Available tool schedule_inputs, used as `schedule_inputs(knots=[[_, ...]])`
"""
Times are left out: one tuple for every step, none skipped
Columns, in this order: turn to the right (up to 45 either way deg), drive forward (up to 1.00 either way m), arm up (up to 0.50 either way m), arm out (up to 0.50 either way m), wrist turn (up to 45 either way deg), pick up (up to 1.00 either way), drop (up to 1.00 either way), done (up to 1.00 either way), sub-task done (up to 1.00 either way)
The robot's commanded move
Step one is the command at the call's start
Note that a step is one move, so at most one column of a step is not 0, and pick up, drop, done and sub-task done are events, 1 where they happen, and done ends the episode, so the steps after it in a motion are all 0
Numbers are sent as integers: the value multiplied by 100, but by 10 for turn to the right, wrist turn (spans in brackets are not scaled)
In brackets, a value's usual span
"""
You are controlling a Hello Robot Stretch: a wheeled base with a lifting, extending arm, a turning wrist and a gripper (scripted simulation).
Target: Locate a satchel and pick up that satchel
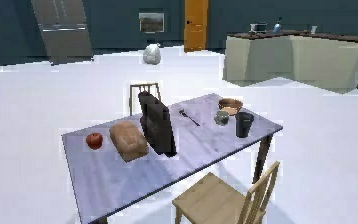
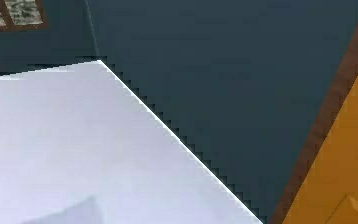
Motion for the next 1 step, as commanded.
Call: schedule_inputs(knots=[[60,0,0,0,0,0,0,0,0]])
